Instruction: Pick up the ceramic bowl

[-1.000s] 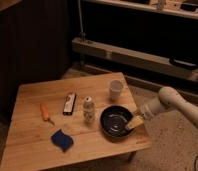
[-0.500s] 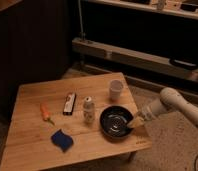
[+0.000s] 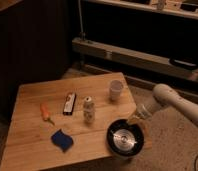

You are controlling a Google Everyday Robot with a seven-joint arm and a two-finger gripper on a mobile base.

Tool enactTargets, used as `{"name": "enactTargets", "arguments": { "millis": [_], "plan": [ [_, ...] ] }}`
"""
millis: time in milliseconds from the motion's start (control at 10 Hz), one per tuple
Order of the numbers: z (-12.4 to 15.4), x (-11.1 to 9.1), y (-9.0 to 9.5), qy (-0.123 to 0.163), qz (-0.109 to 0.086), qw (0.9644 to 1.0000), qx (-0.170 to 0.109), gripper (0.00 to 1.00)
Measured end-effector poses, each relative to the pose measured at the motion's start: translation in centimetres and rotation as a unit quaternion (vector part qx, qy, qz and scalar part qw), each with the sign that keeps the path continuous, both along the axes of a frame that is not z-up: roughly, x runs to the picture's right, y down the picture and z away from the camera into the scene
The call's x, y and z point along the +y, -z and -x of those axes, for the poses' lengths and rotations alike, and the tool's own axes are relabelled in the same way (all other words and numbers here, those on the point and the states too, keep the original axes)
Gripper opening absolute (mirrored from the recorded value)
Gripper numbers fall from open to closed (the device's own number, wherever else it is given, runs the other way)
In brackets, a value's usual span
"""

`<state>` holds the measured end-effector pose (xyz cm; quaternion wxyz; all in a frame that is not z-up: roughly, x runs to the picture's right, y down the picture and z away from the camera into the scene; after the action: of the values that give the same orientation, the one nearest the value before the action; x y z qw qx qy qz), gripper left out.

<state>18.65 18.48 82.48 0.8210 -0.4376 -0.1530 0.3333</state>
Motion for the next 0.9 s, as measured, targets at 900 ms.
{"name": "enactTargets", "arguments": {
  "millis": [900],
  "plan": [
    [1.3, -0.2, -0.8, 0.048, 0.030, 0.9984, 0.000, 0.00]
  ]
}}
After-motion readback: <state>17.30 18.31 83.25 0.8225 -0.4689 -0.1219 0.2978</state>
